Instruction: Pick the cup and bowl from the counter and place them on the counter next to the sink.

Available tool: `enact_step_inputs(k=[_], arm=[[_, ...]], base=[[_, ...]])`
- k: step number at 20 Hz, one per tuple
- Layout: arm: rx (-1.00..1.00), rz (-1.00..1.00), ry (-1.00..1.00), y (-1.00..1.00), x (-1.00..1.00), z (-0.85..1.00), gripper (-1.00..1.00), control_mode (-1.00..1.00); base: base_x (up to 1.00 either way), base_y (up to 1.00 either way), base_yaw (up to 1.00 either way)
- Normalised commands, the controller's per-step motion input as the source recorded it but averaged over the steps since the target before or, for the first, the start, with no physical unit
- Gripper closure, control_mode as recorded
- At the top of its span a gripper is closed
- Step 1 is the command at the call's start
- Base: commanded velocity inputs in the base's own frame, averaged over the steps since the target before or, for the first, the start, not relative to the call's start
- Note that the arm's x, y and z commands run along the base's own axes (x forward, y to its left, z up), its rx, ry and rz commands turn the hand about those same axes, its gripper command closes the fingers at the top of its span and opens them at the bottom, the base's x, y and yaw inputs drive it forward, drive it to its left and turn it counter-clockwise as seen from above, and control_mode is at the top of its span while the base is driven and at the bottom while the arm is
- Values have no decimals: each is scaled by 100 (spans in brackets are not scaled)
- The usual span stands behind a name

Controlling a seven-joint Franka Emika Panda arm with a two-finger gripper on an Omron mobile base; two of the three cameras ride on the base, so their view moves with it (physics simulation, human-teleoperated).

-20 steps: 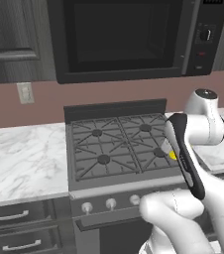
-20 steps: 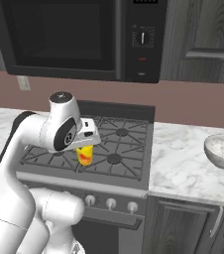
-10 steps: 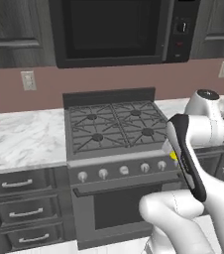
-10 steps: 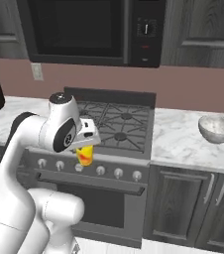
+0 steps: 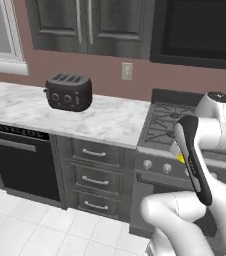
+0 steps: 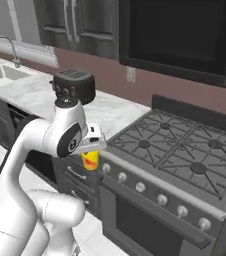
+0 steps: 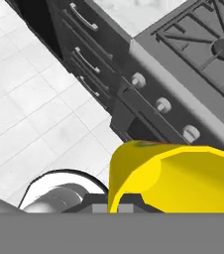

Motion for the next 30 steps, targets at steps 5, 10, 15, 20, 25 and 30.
enact_step_inputs(k=[5, 10, 15, 20, 25, 30], arm=[[0, 0, 0, 0, 0, 0, 100, 100], [0, 0, 0, 0, 0, 0, 100, 100], [0, 0, 0, 0, 0, 0, 100, 100], [0, 0, 0, 0, 0, 0, 100, 100], [0, 0, 0, 0, 0, 0, 100, 100], [0, 0, 0, 0, 0, 0, 100, 100]], base=[[16, 38, 73], [35, 69, 36], [97, 100, 0], [83, 100, -11], [84, 100, -25], [71, 100, -30]])
